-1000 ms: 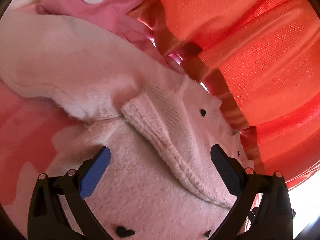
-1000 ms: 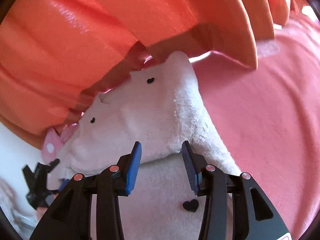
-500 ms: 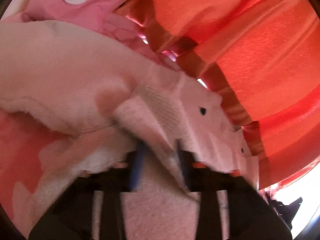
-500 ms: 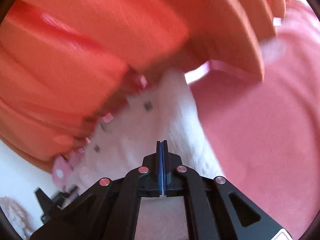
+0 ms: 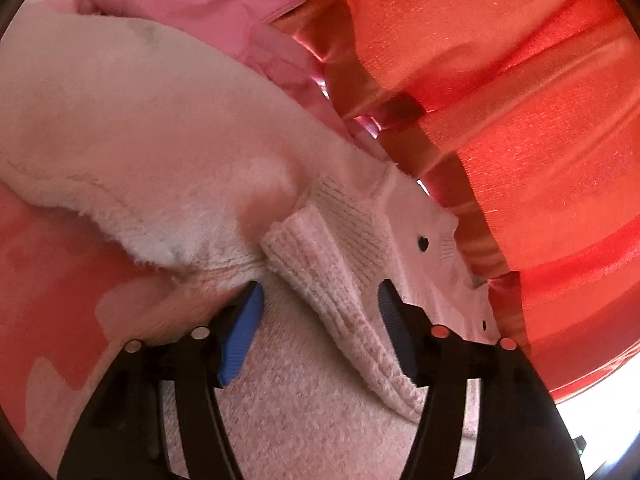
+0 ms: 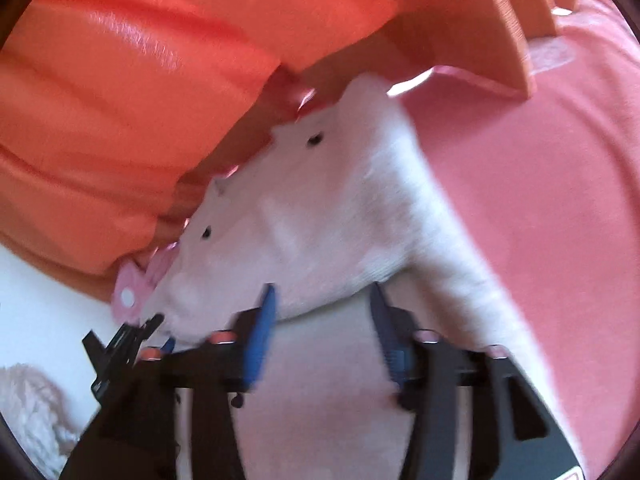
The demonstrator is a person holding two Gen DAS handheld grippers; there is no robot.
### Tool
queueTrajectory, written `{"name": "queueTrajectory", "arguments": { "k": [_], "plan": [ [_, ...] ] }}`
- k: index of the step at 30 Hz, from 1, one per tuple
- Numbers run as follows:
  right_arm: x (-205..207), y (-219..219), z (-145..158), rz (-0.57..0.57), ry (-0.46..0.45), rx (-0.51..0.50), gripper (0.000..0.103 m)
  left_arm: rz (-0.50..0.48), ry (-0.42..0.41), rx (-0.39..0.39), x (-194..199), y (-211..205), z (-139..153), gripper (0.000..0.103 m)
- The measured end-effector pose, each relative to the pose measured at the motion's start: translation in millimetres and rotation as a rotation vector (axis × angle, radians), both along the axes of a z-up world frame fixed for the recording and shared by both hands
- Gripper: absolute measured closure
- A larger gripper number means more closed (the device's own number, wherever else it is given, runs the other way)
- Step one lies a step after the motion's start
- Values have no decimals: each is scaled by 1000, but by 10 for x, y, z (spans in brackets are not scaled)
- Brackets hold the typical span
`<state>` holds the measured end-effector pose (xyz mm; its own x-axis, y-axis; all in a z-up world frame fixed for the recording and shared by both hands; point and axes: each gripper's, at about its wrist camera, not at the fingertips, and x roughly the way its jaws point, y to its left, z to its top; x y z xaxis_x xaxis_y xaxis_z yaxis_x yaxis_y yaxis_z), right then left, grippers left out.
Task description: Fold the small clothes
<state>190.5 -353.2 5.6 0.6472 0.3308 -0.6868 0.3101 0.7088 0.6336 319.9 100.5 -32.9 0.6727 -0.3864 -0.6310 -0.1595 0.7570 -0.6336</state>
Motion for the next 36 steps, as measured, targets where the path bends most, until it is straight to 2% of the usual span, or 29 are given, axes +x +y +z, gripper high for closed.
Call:
{"name": "queueTrajectory", "arguments": {
  "k": [2, 3, 4, 5, 6, 7, 9, 11, 12, 13, 14, 15, 19, 21, 23, 24, 25, 27, 28, 30, 32, 34, 36],
  "plan": [
    [100, -42, -176, -12, 35, 52, 52, -2, -8, 12, 18, -33, 19, 37],
    [129, -95, -217, -36, 27, 62, 61, -3, -10, 28, 28, -59, 30, 39],
    [165, -198, -221, -73, 2, 60, 66, -9, -15, 36, 34, -82, 39, 43],
    [170, -284, -200, -107, -3, 48, 83, -34, -25, 27, 44, -99, 54, 75],
    [165, -364, -172, -144, -19, 48, 95, -58, -23, 6, 61, -105, 62, 94],
    [100, -461, -93, -185, -81, 72, 95, -56, -32, -7, 45, -92, 82, 95],
    [41, -491, 46, -201, -125, 20, 96, -44, -69, -6, -11, -82, 164, 95],
    [32, -510, 101, -218, -131, -48, 96, -50, -79, 17, -50, -122, 212, 95],
    [56, -537, 22, -216, -91, -62, 96, -63, -66, 41, -60, -183, 203, 96],
    [104, -567, -166, -208, -9, -53, 96, -69, -51, 58, -70, -224, 173, 96],
    [107, -581, -285, -212, 20, -22, 99, -74, -33, 73, -80, -254, 130, 96],
    [60, -595, -311, -231, -5, 11, 98, -71, 7, 95, -107, -271, 56, 96],
    [38, -452, -23, -208, -7, -77, 96, -52, 45, 102, -175, -260, 45, 96],
    [-46, -364, -35, -239, 105, -134, 92, -50, 47, 141, -190, -283, 72, 96],
    [-219, -279, 66, -304, 143, -181, 95, -41, 70, 148, -211, -298, 40, 95],
    [-255, -228, 190, -320, 121, -237, 93, -36, 79, 148, -220, -309, 33, 95],
    [-248, -124, 393, -307, 48, -322, 93, -30, 83, 152, -230, -310, 37, 95],
    [-161, 54, 577, -244, -45, -441, 93, -21, 87, 167, -264, -309, 55, 95],
    [-67, 160, 575, -196, -41, -504, 93, -18, 88, 176, -281, -312, 60, 95],
    [87, 179, 341, -130, 45, -493, 93, -25, 83, 199, -304, -324, 58, 94],
    [111, 53, 51, -111, 132, -421, 96, -30, 80, 202, -308, -318, 51, 94],
    [55, 15, 167, -132, 104, -408, 98, -31, 84, 184, -303, -288, 58, 94],
    [-43, -3, 360, -133, -1, -445, 98, -12, 77, 178, -319, -243, 99, 95]
  ]
}}
